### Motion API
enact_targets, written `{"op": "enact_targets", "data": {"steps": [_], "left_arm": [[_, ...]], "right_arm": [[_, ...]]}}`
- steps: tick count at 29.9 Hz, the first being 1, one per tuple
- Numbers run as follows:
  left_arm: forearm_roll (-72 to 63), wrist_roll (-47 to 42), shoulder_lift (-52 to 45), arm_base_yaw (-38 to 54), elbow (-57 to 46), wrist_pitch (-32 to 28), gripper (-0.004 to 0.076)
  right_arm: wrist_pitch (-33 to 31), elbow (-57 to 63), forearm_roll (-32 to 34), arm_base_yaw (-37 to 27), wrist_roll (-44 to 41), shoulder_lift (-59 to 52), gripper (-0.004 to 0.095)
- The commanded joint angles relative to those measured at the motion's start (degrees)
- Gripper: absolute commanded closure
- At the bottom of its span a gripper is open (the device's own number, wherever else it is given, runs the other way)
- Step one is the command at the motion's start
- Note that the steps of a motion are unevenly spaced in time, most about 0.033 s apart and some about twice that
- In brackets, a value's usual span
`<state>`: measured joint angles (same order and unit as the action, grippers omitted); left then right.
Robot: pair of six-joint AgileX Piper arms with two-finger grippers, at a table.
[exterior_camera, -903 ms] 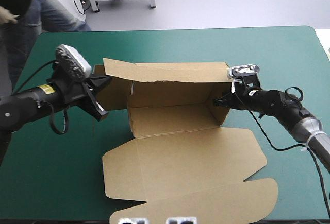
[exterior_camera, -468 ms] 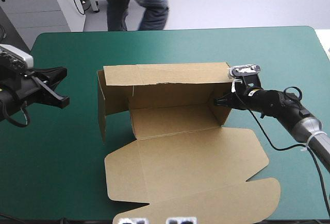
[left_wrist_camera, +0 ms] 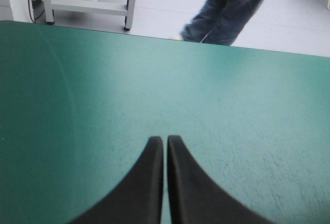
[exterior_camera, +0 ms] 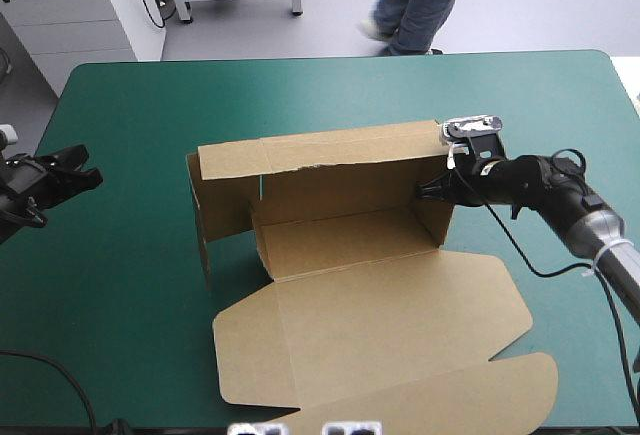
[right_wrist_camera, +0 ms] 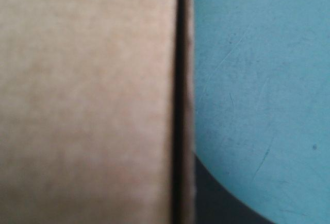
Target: Fold the box
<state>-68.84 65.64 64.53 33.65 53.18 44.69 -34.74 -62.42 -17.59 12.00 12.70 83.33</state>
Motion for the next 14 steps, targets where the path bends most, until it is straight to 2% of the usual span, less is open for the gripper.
{"op": "enact_targets", "data": {"steps": [1,10,14], "left_arm": [[-5.22,0.40,0.28,-0.17,1.35,-2.77,0.0715],[-6.76,0.47,2.46,-0.17,1.35,-2.89,0.0717],[-6.92,0.47,3.65,-0.17,1.35,-3.19,0.0717]], "right_arm": [[-10.95,-7.23,4.93,-0.50,-4.17,0.63,0.0926],[-37.23,-31.94,8.50,-0.50,-10.22,13.05,0.0925],[-36.91,-36.87,8.55,-0.50,-13.10,17.01,0.0925]]}}
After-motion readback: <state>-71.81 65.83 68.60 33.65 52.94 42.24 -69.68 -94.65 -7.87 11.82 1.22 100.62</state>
